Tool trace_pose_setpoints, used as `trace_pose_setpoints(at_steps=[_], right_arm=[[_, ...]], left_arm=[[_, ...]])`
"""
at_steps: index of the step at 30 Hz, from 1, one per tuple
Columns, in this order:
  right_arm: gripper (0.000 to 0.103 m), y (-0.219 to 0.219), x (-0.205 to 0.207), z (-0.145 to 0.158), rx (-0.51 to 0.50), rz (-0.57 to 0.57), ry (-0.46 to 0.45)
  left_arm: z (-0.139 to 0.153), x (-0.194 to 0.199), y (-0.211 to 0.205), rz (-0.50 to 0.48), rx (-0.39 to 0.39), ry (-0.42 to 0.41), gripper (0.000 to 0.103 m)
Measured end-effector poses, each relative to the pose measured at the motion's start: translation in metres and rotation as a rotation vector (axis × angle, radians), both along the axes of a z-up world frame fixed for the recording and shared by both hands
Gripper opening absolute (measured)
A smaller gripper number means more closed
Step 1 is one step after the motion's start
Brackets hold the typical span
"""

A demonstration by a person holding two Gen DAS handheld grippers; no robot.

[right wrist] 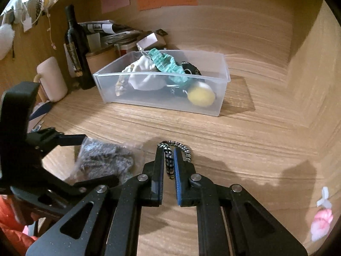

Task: Organize soft objects
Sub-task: 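Grasp the braided bracelet with the right tool while the left tool grasps the bagged grey glove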

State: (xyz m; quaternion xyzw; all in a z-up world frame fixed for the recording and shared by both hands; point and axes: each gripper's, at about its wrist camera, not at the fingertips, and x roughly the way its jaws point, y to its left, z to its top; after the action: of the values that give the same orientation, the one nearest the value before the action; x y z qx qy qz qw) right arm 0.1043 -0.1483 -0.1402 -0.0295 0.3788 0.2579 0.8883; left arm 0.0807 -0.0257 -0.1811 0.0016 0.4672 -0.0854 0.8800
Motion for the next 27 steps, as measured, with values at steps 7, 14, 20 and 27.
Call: trace_pose_setpoints(at_steps=[7,14,20,27], right_arm=[[0.008,-0.004,-0.002,0.003,0.016,-0.015,-0.01],[0.008,-0.006,0.0,0.009,0.019,-0.023,-0.035],[0.017,-0.011,0.012,-0.003,-0.036,-0.023,0.017],[0.028,-0.011,0.034,-0.023,-0.102,-0.01,0.077]], left_arm=[[0.005,0.0,-0.006,-0.049,0.002,-0.018,0.053],[0.014,0.001,0.0,-0.033,-0.001,-0.054,0.034],[0.022,0.003,0.011,-0.011,0.0,-0.084,0.033],[0.033,0.009,0.023,0.011,0.0,-0.127,0.032]])
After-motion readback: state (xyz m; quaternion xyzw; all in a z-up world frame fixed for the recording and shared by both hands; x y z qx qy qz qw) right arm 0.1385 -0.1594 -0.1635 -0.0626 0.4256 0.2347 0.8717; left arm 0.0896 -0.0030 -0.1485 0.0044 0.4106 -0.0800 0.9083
